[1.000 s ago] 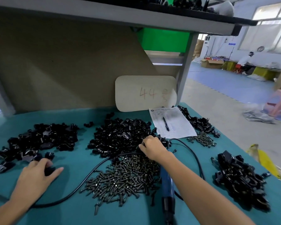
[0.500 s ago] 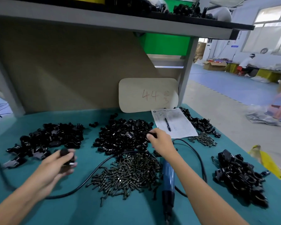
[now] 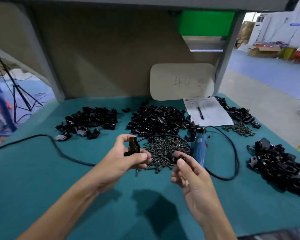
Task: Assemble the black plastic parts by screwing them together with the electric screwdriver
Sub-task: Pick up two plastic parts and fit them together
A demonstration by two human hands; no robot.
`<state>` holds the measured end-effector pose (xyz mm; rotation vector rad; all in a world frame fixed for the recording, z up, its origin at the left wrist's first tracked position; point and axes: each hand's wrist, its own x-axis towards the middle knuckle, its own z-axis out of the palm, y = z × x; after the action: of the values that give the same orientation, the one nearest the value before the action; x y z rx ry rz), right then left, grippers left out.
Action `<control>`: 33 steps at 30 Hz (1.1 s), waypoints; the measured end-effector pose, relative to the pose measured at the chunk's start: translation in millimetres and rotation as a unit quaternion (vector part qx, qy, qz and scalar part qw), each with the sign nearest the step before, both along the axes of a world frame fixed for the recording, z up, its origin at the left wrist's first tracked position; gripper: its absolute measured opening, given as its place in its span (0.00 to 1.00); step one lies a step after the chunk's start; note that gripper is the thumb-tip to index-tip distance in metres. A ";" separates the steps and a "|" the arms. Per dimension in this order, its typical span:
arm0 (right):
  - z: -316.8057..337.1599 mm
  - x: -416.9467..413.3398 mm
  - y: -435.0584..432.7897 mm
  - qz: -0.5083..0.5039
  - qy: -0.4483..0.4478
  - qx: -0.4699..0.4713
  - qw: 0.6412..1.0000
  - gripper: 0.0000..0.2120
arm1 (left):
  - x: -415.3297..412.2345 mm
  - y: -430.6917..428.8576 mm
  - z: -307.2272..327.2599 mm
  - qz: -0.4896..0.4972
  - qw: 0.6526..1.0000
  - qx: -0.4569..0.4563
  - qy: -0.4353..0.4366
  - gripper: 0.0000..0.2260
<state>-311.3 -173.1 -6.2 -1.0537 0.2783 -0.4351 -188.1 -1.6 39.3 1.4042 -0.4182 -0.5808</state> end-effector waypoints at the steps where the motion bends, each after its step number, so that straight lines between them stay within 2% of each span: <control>1: 0.8 -1.8 4.7 -0.003 0.001 -0.008 1.000 0.15 | -3.8 0.2 0.2 -0.010 1.000 0.012 -0.022 0.20; 5: 7.5 -3.0 11.0 -0.007 0.003 -0.031 0.999 0.17 | -14.3 2.4 4.5 -0.007 0.987 0.091 -0.134 0.19; 8: 14.3 -2.6 10.6 0.001 -0.007 -0.029 1.000 0.18 | -17.7 3.5 5.1 0.033 0.983 0.098 -0.153 0.21; 11: 18.9 -2.0 11.1 -0.009 -0.013 -0.042 0.999 0.21 | -19.8 5.6 4.7 0.015 0.981 0.082 -0.174 0.16; 13: 20.4 -0.7 11.2 -0.009 -0.018 -0.051 0.998 0.18 | -19.6 7.0 3.9 0.003 0.986 0.051 -0.156 0.08; 14: 21.4 -0.2 10.8 -0.006 -0.023 -0.053 0.998 0.16 | -19.6 7.5 2.9 0.000 0.990 0.035 -0.136 0.08; 16: 23.4 1.0 9.9 0.003 -0.035 -0.052 0.998 0.13 | -20.5 8.1 2.0 -0.005 0.995 0.012 -0.098 0.13; 18: 25.2 2.3 9.8 0.013 -0.043 -0.067 0.997 0.12 | -20.8 9.4 1.1 -0.006 0.997 0.000 -0.079 0.13; 23: 24.1 6.5 13.9 0.021 -0.028 -0.128 0.991 0.16 | -27.0 12.1 -2.4 -0.042 0.997 -0.058 -0.010 0.24; 29: 22.3 4.6 8.8 0.046 -0.033 -0.139 0.989 0.15 | -30.8 6.8 -1.4 -0.043 0.999 -0.025 0.003 0.09; 33: 22.6 4.4 6.6 0.049 -0.035 -0.177 0.982 0.17 | -34.9 -3.0 -4.2 -0.031 0.999 0.008 -0.009 0.10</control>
<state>-307.0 -166.5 16.4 -1.3911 0.0864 -0.4418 -223.0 -4.6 35.1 1.4173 -0.4730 -0.6228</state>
